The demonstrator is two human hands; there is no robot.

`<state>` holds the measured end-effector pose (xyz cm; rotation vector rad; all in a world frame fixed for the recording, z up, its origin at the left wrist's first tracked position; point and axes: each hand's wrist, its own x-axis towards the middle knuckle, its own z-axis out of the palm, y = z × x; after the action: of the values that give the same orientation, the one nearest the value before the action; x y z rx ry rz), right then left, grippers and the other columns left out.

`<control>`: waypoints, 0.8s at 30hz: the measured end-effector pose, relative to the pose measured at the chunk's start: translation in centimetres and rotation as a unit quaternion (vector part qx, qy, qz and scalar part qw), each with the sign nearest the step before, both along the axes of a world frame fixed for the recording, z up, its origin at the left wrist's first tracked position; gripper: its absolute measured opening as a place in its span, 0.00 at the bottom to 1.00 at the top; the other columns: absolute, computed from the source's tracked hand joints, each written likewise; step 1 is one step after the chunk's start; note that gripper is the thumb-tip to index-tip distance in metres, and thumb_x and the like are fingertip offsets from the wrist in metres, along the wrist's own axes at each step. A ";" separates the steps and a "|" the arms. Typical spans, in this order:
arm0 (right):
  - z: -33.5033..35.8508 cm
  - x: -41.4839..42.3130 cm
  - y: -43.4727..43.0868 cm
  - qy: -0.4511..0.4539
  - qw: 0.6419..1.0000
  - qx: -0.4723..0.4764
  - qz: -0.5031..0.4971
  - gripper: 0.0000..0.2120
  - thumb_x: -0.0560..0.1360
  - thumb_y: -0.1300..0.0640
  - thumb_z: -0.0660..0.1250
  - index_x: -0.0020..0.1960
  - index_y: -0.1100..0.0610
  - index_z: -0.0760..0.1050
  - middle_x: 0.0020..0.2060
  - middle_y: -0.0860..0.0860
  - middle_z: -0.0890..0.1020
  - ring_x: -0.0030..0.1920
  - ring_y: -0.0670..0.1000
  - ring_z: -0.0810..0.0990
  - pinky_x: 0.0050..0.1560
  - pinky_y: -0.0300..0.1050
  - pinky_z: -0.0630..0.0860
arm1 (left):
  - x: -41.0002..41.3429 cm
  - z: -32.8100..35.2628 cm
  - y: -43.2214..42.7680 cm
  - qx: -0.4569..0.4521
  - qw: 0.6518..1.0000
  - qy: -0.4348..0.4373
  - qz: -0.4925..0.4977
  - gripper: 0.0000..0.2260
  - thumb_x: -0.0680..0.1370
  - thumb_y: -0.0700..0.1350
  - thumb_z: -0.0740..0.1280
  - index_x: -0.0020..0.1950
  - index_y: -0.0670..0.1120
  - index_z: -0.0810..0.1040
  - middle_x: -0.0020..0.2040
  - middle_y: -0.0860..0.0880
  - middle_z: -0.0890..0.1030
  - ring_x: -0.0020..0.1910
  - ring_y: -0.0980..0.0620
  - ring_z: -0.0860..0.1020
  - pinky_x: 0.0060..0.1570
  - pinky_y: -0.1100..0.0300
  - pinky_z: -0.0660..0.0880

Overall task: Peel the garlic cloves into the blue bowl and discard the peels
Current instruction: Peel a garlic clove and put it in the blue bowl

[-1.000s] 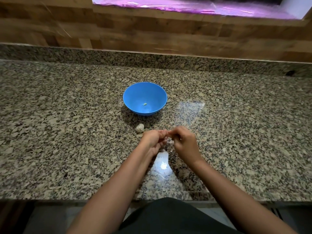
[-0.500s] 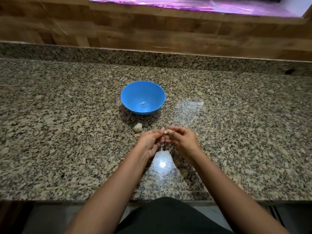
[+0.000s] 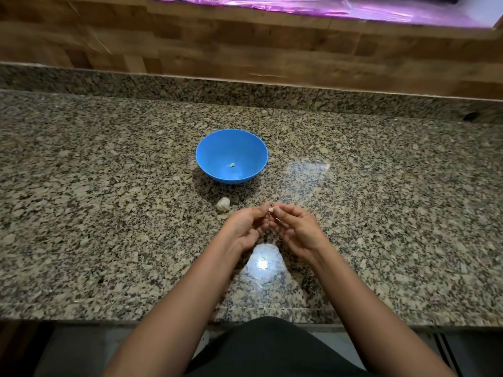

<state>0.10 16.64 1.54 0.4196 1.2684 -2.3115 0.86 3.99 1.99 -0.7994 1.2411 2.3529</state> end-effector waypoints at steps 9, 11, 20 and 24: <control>0.5 -0.5 0.5 0.022 0.998 0.033 0.044 0.09 0.75 0.70 0.62 0.53 0.68 0.77 0.40 0.60 0.82 0.37 0.53 0.82 0.40 0.40 0.82 | 0.4 -0.2 -0.3 -0.020 0.999 0.034 -0.015 0.08 0.76 0.39 0.66 0.52 0.35 0.77 0.37 0.45 0.79 0.34 0.55 0.76 0.35 0.67 0.75; 0.3 -0.3 0.0 0.046 0.997 0.059 0.019 0.08 0.74 0.71 0.63 0.52 0.67 0.78 0.40 0.61 0.82 0.37 0.53 0.81 0.40 0.42 0.81 | 0.4 -0.2 -0.1 -0.023 0.999 0.047 -0.003 0.08 0.76 0.38 0.66 0.51 0.35 0.77 0.37 0.44 0.80 0.31 0.55 0.77 0.32 0.68 0.76; 0.3 -0.2 0.4 0.100 0.982 0.138 0.077 0.04 0.73 0.70 0.66 0.46 0.65 0.78 0.37 0.56 0.83 0.36 0.50 0.81 0.37 0.38 0.79 | -0.1 -0.3 -0.5 -0.031 0.998 0.045 -0.028 0.05 0.77 0.37 0.65 0.48 0.36 0.78 0.36 0.46 0.79 0.33 0.55 0.76 0.33 0.67 0.76; 0.3 -0.3 0.4 0.092 0.982 0.151 0.061 0.03 0.73 0.69 0.66 0.46 0.66 0.75 0.35 0.56 0.81 0.32 0.50 0.79 0.33 0.37 0.78 | -0.2 -0.1 -0.6 -0.007 0.999 0.043 0.026 0.04 0.78 0.36 0.63 0.43 0.36 0.75 0.38 0.42 0.78 0.37 0.52 0.77 0.36 0.64 0.79</control>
<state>-0.18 17.06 1.79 0.2210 1.6954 -2.0979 0.65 3.40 1.89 -0.7508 1.2883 2.4467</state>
